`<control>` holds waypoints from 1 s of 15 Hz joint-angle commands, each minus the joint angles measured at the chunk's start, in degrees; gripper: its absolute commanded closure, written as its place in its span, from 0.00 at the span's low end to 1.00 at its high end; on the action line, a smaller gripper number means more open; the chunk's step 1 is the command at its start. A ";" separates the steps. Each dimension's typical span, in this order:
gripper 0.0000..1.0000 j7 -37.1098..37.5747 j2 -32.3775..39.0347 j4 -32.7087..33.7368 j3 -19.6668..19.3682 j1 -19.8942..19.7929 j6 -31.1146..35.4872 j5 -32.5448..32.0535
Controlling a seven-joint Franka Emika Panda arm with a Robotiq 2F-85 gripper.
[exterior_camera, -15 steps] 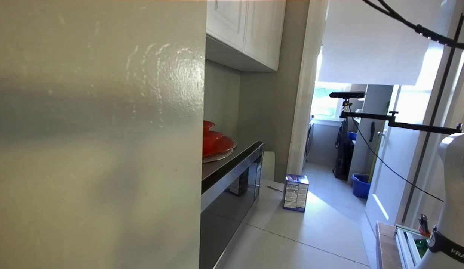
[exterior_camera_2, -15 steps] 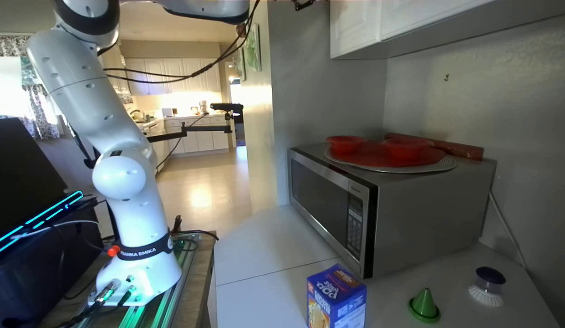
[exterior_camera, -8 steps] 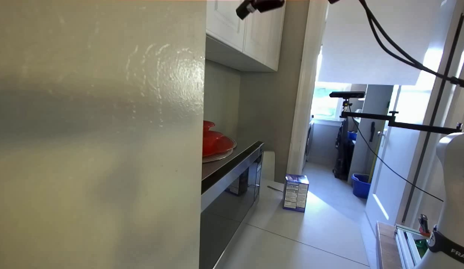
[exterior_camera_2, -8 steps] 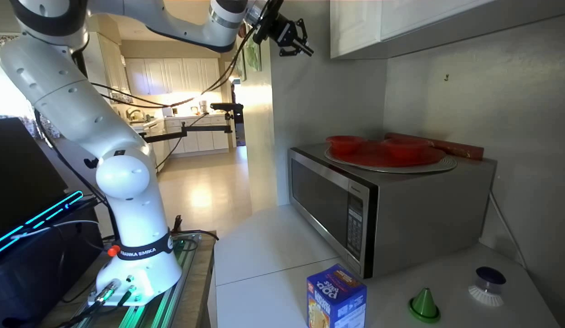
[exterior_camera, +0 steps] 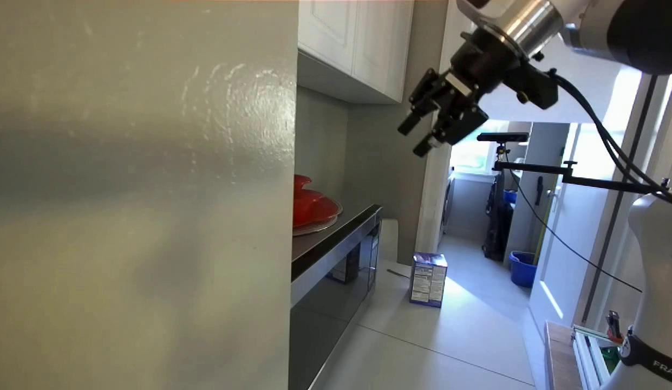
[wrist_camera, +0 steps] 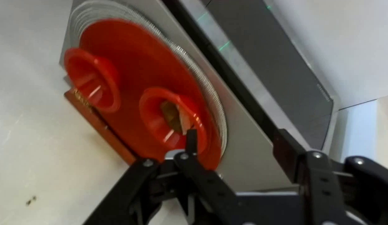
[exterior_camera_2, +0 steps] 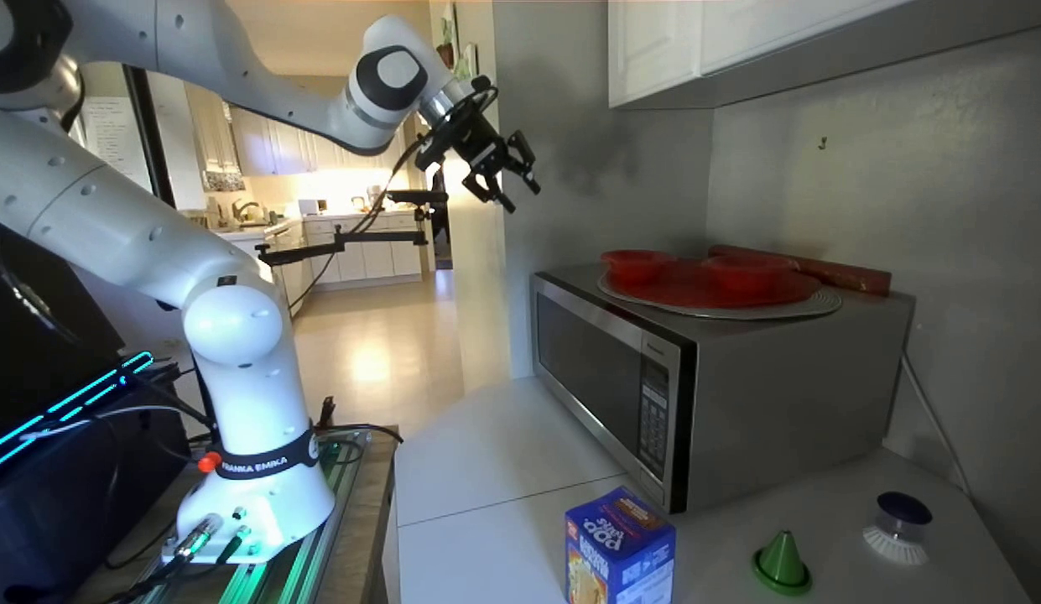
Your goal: Close the left door of the cabinet above the microwave.
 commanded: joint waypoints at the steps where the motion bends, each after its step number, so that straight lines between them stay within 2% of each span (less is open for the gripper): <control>1: 0.03 5.00 -11.70 -12.14 -0.69 -0.14 -5.39 5.03; 3: 0.00 7.52 -14.92 -13.99 -1.06 -0.53 -11.12 7.15; 4: 0.00 9.06 -13.37 -10.64 -0.70 -1.17 -14.98 8.26; 6: 0.00 11.39 -16.56 -11.29 -1.20 -1.82 -21.20 10.25; 10: 0.00 16.71 -18.07 -7.98 -1.56 -4.15 -31.49 14.67; 13: 0.00 21.75 -17.46 -5.32 -1.13 -6.43 -35.43 18.21; 14: 0.00 18.29 -17.47 -7.15 -0.77 -5.77 -32.83 15.87; 15: 0.00 19.23 -17.47 -6.53 -0.75 -6.37 -33.51 16.67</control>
